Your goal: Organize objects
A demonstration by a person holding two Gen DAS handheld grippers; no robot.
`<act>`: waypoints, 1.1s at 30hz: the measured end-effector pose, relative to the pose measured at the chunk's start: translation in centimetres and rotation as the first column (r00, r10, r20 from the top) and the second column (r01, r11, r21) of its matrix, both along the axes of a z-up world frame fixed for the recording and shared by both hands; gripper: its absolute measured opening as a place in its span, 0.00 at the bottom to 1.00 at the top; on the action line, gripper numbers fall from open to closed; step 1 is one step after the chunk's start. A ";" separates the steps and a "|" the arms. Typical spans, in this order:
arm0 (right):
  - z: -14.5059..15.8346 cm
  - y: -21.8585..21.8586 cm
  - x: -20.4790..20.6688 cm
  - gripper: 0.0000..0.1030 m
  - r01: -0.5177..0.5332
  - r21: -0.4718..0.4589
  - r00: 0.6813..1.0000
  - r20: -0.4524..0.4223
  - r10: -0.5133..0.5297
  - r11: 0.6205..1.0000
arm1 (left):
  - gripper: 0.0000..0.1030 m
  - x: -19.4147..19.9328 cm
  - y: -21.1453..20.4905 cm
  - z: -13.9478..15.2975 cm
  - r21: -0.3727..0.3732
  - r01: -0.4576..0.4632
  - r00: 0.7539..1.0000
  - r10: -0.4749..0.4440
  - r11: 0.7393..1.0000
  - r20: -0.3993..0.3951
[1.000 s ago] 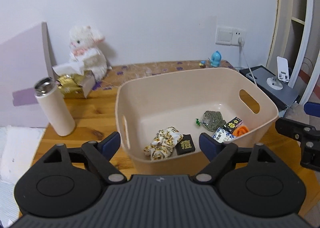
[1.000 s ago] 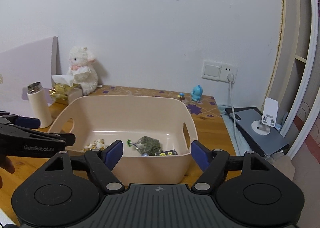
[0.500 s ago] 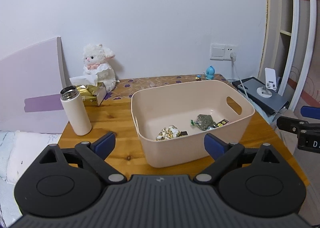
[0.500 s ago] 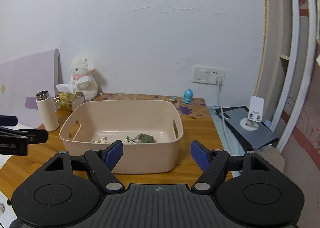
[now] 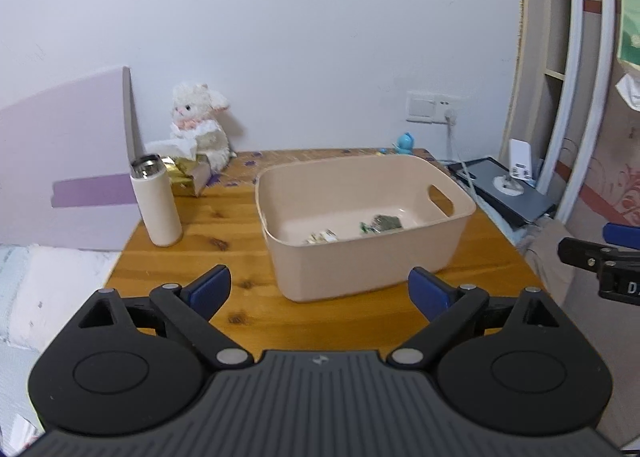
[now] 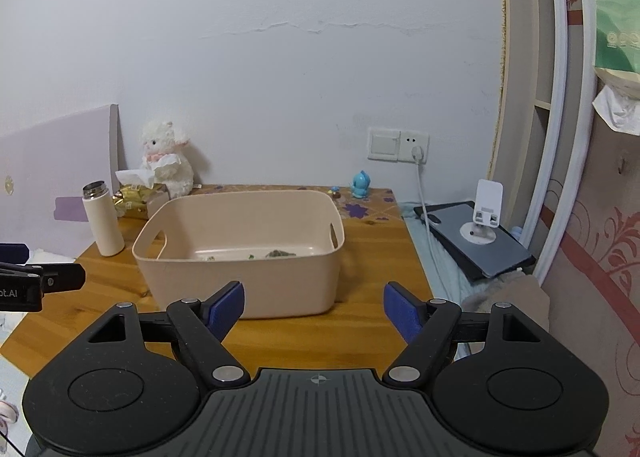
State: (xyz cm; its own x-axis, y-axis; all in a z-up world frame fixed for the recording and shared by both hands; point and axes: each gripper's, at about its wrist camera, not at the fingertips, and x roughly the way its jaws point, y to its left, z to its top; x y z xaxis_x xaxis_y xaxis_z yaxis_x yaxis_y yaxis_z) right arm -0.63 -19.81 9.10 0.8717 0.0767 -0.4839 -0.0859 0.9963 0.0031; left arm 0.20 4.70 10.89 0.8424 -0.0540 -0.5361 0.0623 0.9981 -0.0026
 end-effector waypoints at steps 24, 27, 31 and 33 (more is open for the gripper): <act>0.3 0.7 -5.7 0.77 -0.017 0.003 1.000 -0.011 0.017 1.000 | 0.93 -5.6 -1.1 0.2 0.061 0.007 1.000 -0.009 0.998 0.028; 0.3 0.7 -5.8 0.77 -0.017 0.000 1.000 -0.009 0.017 1.000 | 0.93 -5.8 -0.9 0.1 0.051 0.010 1.000 -0.011 0.999 0.021; 0.3 0.7 -5.8 0.77 -0.020 0.002 1.000 -0.014 0.020 1.000 | 0.93 -5.8 -0.7 0.0 0.052 0.007 1.000 -0.008 0.999 0.014; 0.3 0.8 -5.7 0.77 -0.022 0.001 1.000 -0.018 0.022 1.000 | 0.93 -5.8 -0.6 -0.1 0.052 0.005 1.000 -0.006 0.999 0.011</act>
